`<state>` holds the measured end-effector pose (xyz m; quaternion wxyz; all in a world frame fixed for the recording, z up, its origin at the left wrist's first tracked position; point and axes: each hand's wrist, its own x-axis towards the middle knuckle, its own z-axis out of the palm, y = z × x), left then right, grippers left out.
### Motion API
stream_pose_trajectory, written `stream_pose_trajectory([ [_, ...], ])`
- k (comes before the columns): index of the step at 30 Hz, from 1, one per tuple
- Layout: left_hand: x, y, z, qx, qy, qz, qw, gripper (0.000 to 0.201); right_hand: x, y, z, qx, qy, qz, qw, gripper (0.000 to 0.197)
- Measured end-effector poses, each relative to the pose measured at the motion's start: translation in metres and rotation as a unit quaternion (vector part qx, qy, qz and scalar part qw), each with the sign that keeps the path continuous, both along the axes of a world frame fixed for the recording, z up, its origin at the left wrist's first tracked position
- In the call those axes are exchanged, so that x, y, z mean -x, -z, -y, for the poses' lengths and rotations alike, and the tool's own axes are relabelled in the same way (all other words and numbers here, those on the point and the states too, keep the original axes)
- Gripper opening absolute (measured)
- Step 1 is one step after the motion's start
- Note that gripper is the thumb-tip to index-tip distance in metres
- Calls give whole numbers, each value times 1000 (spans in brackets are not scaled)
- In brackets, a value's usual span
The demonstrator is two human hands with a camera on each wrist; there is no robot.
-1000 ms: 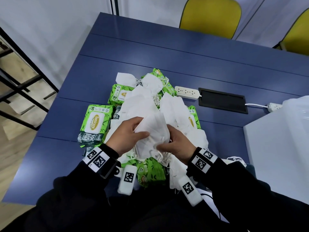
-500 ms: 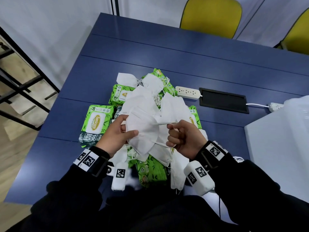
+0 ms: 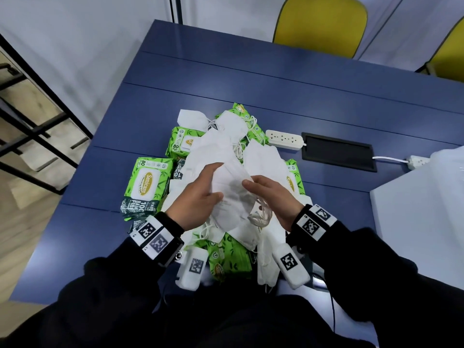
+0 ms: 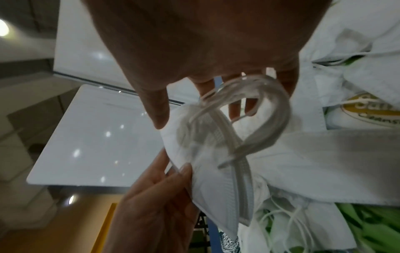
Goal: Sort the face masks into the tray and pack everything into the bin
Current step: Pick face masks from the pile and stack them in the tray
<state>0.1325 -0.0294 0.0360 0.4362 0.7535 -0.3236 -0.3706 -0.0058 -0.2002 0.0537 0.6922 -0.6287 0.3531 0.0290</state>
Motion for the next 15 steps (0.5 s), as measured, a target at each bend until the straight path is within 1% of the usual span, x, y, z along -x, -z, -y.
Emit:
stream_pose_trajectory([
  [1,2,0,3,-1,7,4,1000,67,-3,0,-1,23,-22,2,999,31],
  [3,2,-3,10,-3,8,17,1000,69,-11,-1,-5,71,-61,29,995,11],
  [4,1,-6,13,-1,1,7,1000,70,-16,-1,-6,92,-65,42,993,5],
  [5,-3,-8,17,7,-6,-13,1000,69,-20,1,-5,105,-58,48,992,6],
  [7,-15,-12,25,28,-2,-59,998,66,-28,5,1,108,-28,41,993,15],
  [8,-25,-14,30,34,-2,-68,997,64,-31,6,4,98,-6,43,994,17],
  [10,-52,-14,44,36,-31,-75,996,56,-38,8,10,52,49,59,996,14],
  [12,-88,-14,60,51,-96,-81,991,36,-45,7,16,-1,102,70,992,7],
  [14,-131,-9,75,45,-170,-46,983,21,-54,8,28,-40,147,67,986,7],
  [15,-153,-2,80,34,-198,-26,979,15,-58,8,35,-44,160,63,984,10],
])
